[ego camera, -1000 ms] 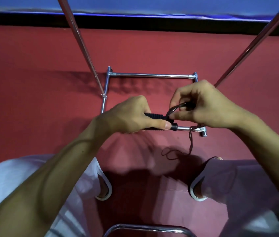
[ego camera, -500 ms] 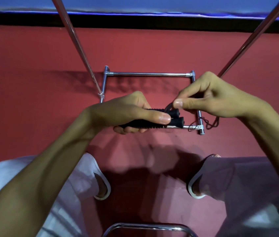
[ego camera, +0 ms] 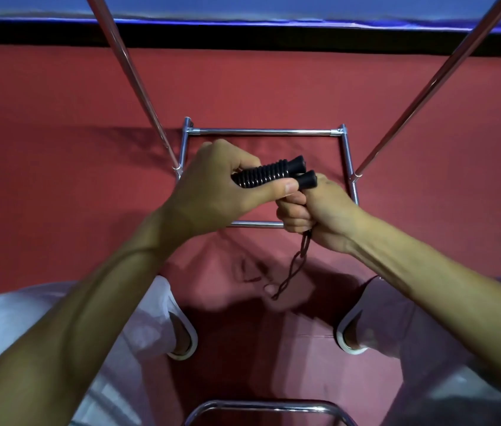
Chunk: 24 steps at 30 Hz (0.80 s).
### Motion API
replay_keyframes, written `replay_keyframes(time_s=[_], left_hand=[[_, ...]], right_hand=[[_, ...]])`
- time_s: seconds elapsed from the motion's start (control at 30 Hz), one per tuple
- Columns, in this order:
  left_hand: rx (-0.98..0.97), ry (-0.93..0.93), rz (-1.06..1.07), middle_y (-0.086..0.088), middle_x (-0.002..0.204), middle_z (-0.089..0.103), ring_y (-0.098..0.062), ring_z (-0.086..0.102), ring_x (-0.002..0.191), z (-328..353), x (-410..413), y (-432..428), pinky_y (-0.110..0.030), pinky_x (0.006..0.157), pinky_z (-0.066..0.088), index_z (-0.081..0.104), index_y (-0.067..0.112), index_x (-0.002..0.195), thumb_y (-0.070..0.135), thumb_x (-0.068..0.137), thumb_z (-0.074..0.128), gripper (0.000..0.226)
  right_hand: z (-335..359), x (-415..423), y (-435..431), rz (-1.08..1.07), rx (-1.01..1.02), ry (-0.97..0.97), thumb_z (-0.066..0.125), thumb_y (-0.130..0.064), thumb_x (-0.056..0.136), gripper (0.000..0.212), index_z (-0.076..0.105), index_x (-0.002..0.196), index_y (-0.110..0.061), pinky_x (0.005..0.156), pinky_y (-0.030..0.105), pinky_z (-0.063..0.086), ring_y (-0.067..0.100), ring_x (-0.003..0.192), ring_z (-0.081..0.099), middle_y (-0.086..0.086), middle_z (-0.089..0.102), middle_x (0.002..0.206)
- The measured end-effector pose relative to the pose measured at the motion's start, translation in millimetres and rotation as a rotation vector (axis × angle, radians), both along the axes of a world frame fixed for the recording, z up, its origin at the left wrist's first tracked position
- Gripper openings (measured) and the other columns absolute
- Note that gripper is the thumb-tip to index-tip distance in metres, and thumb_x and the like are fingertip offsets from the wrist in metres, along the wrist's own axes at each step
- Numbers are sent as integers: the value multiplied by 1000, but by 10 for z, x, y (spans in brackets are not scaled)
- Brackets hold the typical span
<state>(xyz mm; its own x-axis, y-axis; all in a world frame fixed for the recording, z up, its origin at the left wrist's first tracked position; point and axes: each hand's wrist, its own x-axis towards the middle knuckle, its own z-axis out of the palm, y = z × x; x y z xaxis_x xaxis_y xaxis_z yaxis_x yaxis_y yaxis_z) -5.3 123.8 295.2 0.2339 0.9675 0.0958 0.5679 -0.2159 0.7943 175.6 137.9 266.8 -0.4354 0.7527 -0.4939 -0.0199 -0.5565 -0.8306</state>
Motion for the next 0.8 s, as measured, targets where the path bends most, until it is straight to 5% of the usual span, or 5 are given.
replay_keyframes(time_s=[0.17,0.27,0.63,0.7,0.8], left_hand=[[112,460,118,5,67,63,-24,63,68,3,151,-55,-35,65,49,64,36,108,83,75,51,59],[102,504,75,-4,79,68,-32,67,82,-30,221,-51,-40,78,54,41,58,145,79,84,47,65],[-93,48,26,13,65,65,-8,60,61,-82,83,-22,-33,63,51,73,44,112,55,88,67,27],[-158,-121,30,18,50,53,3,44,44,-46,75,6,-19,49,40,78,28,114,35,95,71,22],[-293,-313,120,0,46,41,-12,34,34,33,35,52,-18,39,28,79,25,107,32,98,68,16]], right_hand=[[-98,-15,-39,-53,-152,-96,29,2,90,55,37,41,-23,43,21,9,7,36,17,-4,26,41],[-107,61,24,-53,-183,-140,29,1,92,55,36,43,-22,39,19,12,6,36,17,-5,27,42],[-67,84,179,133,133,-521,36,-10,93,43,43,51,-16,49,25,13,12,43,21,1,32,43],[-18,108,253,113,146,-509,44,-17,98,43,48,55,-13,47,26,15,14,41,25,2,39,42],[98,206,348,14,196,-340,54,-22,102,40,57,64,-8,43,24,25,16,42,36,4,52,50]])
